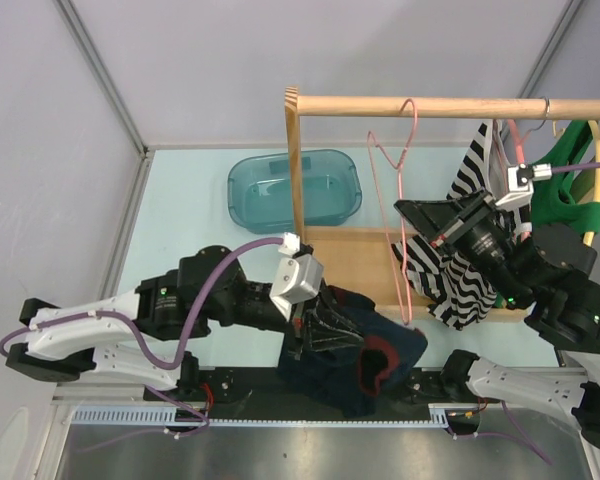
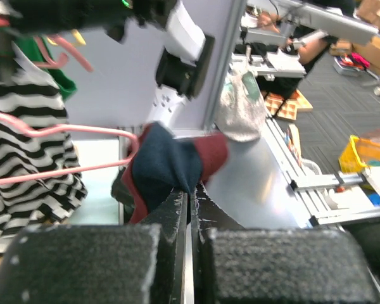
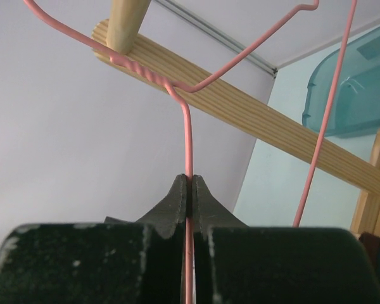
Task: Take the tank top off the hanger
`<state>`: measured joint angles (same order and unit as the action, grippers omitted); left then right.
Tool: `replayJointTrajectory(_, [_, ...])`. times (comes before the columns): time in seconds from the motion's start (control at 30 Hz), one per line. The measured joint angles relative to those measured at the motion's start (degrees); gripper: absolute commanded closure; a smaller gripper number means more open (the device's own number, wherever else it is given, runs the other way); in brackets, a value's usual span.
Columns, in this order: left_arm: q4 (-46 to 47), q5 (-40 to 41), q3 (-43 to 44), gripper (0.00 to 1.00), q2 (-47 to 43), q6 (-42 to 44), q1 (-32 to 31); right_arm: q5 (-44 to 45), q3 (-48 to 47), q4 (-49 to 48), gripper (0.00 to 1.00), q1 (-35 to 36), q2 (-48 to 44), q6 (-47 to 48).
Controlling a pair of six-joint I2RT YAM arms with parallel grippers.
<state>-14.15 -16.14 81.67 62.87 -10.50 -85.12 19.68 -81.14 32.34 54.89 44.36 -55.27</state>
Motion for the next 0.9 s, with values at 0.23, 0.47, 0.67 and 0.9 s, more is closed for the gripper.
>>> replayJointTrajectory(0.23, [-0.6,-2.6,-7.5,1.0,-2.1,0.0,0.0,1.1,-0.3,-3.4,1.0,0.0,4.8,1.2])
replayJointTrajectory(0.47, [-5.3,2.1,-15.1,1.0,-10.7,-1.2,0.0,3.6,-2.2,-5.7,1.0,0.0,7.6,2.9])
replayJointTrajectory(0.67, [-14.9,12.9,-14.1,1.0,-14.3,-4.8,9.6,5.9,-2.2,-5.8,1.0,0.0,8.3,4.1])
replayJointTrajectory(0.9, [-24.7,14.0,-14.1,1.0,-13.7,-6.5,23.7,8.0,-2.2,-5.7,1.0,0.0,8.3,5.2])
